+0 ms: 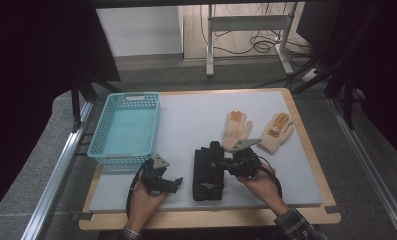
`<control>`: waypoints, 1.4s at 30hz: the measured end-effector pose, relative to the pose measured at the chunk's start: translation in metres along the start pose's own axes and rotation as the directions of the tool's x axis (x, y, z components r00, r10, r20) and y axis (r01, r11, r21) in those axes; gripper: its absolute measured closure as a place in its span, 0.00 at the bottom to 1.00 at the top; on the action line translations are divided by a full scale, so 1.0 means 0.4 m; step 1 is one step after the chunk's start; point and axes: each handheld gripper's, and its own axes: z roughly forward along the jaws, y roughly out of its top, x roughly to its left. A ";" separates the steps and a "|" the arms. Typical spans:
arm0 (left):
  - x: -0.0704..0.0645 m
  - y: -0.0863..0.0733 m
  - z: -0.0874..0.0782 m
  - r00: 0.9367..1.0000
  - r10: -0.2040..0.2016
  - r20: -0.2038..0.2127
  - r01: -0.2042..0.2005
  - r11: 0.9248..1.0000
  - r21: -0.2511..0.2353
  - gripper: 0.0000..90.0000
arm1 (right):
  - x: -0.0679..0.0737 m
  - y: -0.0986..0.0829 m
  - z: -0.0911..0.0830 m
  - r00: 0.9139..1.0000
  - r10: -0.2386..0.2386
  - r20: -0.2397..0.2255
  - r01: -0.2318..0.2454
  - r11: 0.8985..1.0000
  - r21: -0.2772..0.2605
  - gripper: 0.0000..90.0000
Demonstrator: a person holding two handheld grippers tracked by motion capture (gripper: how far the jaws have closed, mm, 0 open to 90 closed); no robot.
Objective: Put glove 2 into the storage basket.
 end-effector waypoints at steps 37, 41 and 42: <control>0.069 -0.070 -0.066 0.999 -0.038 -0.033 0.039 0.999 0.011 0.02 | 0.087 -0.050 0.113 0.984 -0.096 -0.151 0.102 0.994 0.027 0.96; 0.070 -0.070 -0.066 0.999 -0.041 -0.031 0.041 0.999 0.011 0.02 | 0.067 -0.060 0.076 0.990 -0.088 -0.113 0.090 0.996 0.011 0.92; 0.070 -0.070 -0.065 0.999 -0.041 -0.031 0.042 0.999 0.010 0.02 | 0.058 -0.063 0.066 0.992 -0.083 -0.100 0.084 0.996 0.004 0.91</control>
